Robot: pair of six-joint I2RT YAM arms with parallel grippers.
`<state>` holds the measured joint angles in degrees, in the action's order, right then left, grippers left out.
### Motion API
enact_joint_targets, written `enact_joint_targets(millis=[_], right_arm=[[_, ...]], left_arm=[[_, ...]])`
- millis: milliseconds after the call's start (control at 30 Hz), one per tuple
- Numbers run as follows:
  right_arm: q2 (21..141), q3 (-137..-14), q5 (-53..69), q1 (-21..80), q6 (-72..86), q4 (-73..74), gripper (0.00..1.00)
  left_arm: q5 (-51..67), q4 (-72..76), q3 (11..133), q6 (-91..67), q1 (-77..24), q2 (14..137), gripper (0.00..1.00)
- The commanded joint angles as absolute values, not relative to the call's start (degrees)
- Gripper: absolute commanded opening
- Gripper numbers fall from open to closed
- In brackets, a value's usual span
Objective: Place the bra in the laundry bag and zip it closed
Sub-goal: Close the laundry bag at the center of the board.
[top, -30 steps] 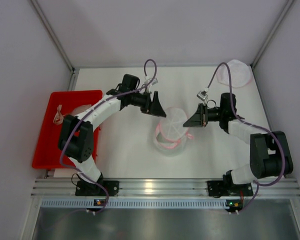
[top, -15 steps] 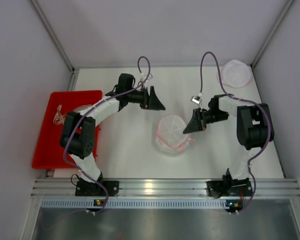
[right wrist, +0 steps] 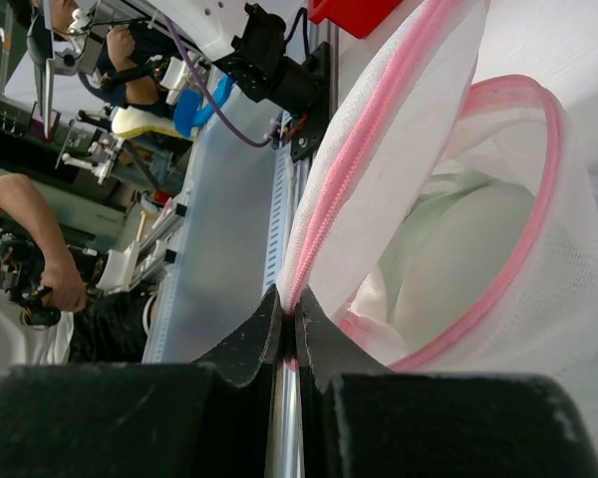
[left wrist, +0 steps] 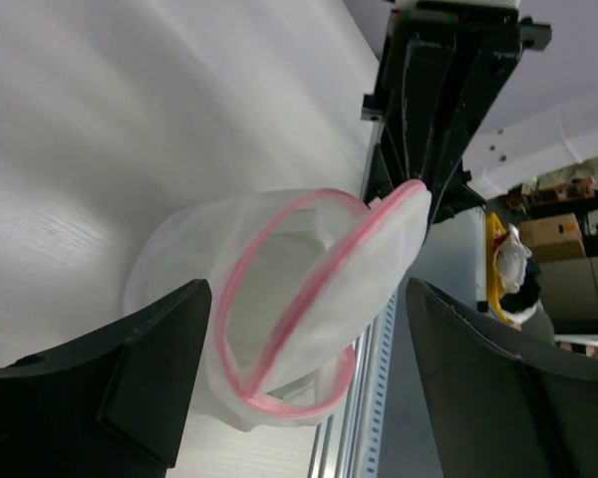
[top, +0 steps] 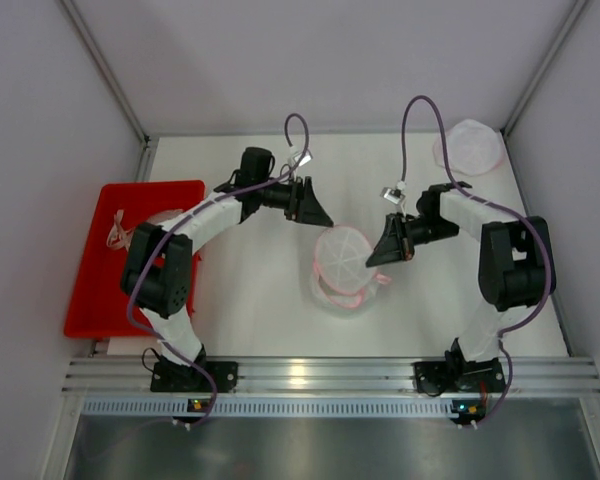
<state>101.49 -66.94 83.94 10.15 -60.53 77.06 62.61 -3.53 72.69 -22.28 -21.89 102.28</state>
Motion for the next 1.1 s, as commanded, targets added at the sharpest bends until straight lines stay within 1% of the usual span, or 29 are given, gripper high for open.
enact_joint_targets(millis=[0,33,133,167,233,267,300,400,433,500,567,600,633,667,700,733,767,833,867,900,933,967,1000,1033,1067], right_arm=[[99.1,-69.4,92.2,11.2,-63.3,85.8,0.00],[99.1,-69.8,92.2,11.2,-63.2,85.8,0.00],[98.4,-70.9,92.0,11.5,-63.0,85.8,0.00],[98.4,-71.2,92.0,11.6,-62.9,85.8,0.00],[98.2,-71.9,91.8,11.5,-62.8,85.8,0.00],[98.2,-72.2,91.6,11.6,-62.7,85.8,0.00],[98.3,-72.9,90.8,11.6,-62.7,85.8,0.00],[98.4,-73.2,89.8,11.4,-62.3,85.8,0.00],[98.4,-73.3,89.7,11.3,-62.1,85.8,0.00],[98.9,-73.6,89.4,11.3,-61.7,85.8,0.00],[99.6,-74.4,89.4,11.1,-59.9,85.8,0.02],[100.3,-74.8,89.5,11.1,-59.2,85.8,0.06],[100.5,-75.6,89.5,10.9,-58.5,85.8,0.20],[100.6,-76.0,89.4,10.7,-56.2,85.7,0.26],[101.4,-77.2,89.1,10.5,-54.6,85.7,0.31],[101.6,-77.7,88.9,10.4,-53.2,85.6,0.44],[101.4,-78.0,88.5,10.2,-47.4,84.4,0.49],[99.7,-76.6,87.2,9.5,-35.5,72.9,0.60],[98.6,-75.8,85.5,9.3,-20.0,67.6,0.62],[95.4,-72.9,79.0,9.3,-10.8,53.5,0.64],[92.9,-70.6,75.9,9.2,-2.5,46.8,0.67],[90.0,-68.3,73.3,9.1,8.4,41.5,0.72],[84.1,-64.6,69.0,8.7,11.6,32.9,0.77],[81.4,-63.9,66.0,8.5,12.9,31.6,0.89],[79.1,-63.8,62.7,8.4,11.6,31.9,0.97]], left_arm=[[67.2,-2.8,70.3,-20.2,-24.3,100.8,0.85],[67.9,-2.7,69.9,-20.2,-24.6,100.1,0.85],[68.8,-2.8,68.8,-21.1,-24.9,99.3,0.81],[69.6,-2.7,68.3,-21.4,-25.0,99.1,0.76],[70.0,-2.8,67.7,-22.4,-25.0,98.7,0.69],[71.1,-2.7,67.1,-22.6,-25.0,98.4,0.65],[71.5,-2.8,67.0,-22.8,-25.0,98.0,0.55],[72.5,-2.8,66.5,-23.6,-25.2,96.6,0.38],[72.8,-2.7,66.4,-24.0,-25.4,96.2,0.28],[73.8,-2.7,66.4,-24.7,-26.0,95.5,0.24],[74.2,-2.8,66.1,-25.7,-26.5,95.0,0.14],[74.3,-2.8,66.0,-25.8,-26.8,94.6,0.10],[74.2,-2.8,65.8,-26.5,-26.9,94.3,0.06],[74.0,-2.7,65.5,-26.9,-26.9,94.1,0.00],[73.8,-2.8,65.4,-28.0,-27.0,94.3,0.00],[73.7,-2.7,65.4,-28.6,-26.9,94.5,0.00],[73.7,-2.6,65.2,-29.2,-27.0,94.6,0.00],[73.0,-2.8,65.2,-30.7,-27.0,94.8,0.00],[72.6,-2.8,65.2,-30.9,-27.0,94.8,0.00],[72.3,-2.7,65.2,-31.7,-27.1,94.8,0.00],[72.1,-2.8,65.0,-32.1,-27.0,94.8,0.00],[71.8,-2.8,65.0,-32.4,-27.0,94.9,0.00],[71.6,-2.8,65.0,-33.4,-27.0,95.2,0.00],[71.5,-2.8,65.0,-34.0,-27.0,95.3,0.00],[71.3,-2.7,65.1,-34.8,-27.1,95.4,0.00]])
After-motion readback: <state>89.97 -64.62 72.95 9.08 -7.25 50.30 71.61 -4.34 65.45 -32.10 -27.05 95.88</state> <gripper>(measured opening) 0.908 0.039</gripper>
